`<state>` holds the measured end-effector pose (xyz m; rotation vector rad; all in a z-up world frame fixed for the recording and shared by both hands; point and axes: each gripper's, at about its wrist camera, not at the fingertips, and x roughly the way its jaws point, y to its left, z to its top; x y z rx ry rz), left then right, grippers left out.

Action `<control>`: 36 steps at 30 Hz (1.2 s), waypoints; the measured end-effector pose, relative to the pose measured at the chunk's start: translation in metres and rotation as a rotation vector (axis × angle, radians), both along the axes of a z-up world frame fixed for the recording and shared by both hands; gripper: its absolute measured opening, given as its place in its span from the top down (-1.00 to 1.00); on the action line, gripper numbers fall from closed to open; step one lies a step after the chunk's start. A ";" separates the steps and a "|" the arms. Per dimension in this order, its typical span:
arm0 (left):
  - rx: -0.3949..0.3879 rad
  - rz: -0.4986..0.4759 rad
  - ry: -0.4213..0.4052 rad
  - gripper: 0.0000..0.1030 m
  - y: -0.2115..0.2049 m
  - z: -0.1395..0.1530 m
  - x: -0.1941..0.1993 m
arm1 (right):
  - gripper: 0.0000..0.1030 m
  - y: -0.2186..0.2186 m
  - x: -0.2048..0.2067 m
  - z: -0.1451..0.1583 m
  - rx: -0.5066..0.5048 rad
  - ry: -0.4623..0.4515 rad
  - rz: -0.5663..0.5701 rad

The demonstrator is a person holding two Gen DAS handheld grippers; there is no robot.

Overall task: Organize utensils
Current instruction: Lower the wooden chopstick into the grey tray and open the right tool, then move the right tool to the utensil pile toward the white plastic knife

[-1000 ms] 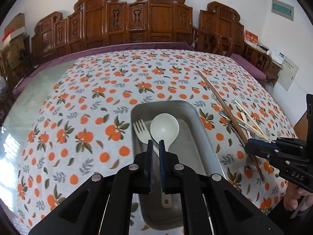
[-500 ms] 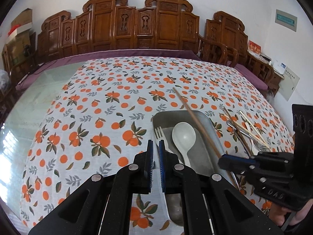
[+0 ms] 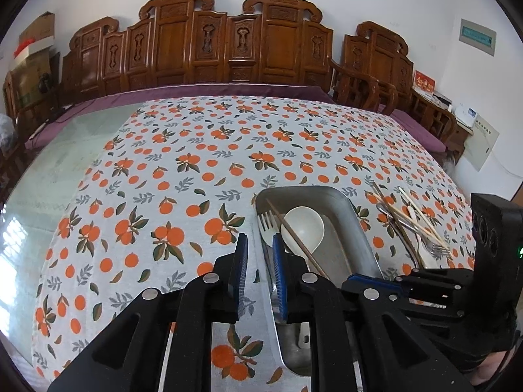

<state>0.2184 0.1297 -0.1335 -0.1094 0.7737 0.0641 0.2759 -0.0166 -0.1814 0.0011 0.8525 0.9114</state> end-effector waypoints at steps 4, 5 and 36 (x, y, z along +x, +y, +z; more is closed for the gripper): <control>-0.014 -0.009 -0.006 0.73 -0.004 0.002 0.000 | 0.81 -0.025 0.000 0.014 0.002 -0.056 -0.020; -0.016 -0.014 -0.009 0.73 -0.007 0.002 0.000 | 0.81 -0.033 0.001 0.019 0.000 -0.070 -0.033; -0.027 -0.210 -0.002 0.28 -0.114 -0.005 0.011 | 0.46 -0.144 0.036 -0.013 -0.202 -0.120 -0.239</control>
